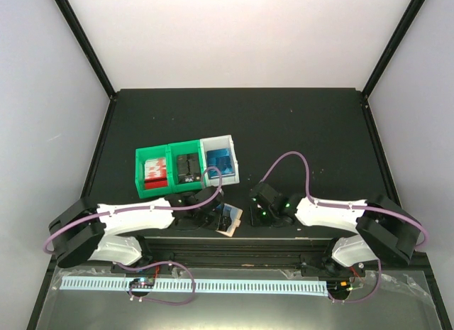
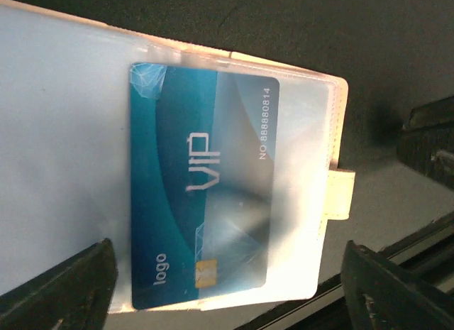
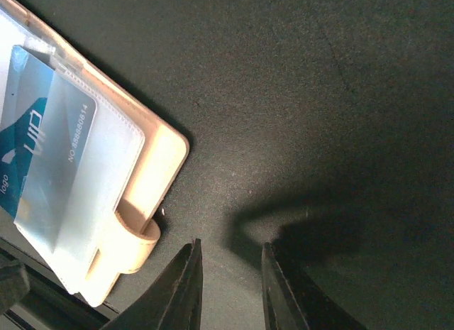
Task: Put the credit cards into the card holder
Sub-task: Insert the credit card into the card holder.
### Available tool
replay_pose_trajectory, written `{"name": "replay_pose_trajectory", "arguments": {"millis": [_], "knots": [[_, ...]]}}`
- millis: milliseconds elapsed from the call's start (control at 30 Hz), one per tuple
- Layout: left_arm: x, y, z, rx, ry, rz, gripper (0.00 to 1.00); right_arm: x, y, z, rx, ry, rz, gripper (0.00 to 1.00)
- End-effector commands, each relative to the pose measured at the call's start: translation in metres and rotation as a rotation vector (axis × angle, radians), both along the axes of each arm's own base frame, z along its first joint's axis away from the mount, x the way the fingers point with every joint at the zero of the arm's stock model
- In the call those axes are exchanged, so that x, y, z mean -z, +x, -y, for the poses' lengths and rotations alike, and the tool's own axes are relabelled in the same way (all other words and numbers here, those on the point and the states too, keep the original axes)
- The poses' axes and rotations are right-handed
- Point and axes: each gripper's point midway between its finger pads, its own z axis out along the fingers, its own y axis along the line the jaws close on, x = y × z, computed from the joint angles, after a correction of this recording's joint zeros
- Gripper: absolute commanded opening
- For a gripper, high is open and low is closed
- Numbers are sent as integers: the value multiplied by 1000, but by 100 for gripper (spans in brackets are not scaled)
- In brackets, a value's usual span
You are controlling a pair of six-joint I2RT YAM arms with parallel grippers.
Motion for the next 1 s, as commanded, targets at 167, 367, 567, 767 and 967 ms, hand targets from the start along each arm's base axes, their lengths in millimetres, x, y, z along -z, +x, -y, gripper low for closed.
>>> {"name": "replay_pose_trajectory", "arguments": {"millis": [167, 367, 567, 767, 967], "knots": [[-21, 9, -15, -19, -11, 73, 88, -5, 0, -1, -3, 13, 20, 27], [-13, 20, -17, -36, -23, 77, 83, -6, -5, -11, -62, 49, 3, 28], [5, 18, -10, -9, -18, 17, 82, 0, -9, -16, -101, 21, -5, 28], [9, 5, 5, 55, -82, -51, 78, 9, -14, -22, -125, -22, -17, 27], [-8, -2, 22, 119, -193, -59, 75, 14, -13, -22, -121, -35, -22, 27]]}}
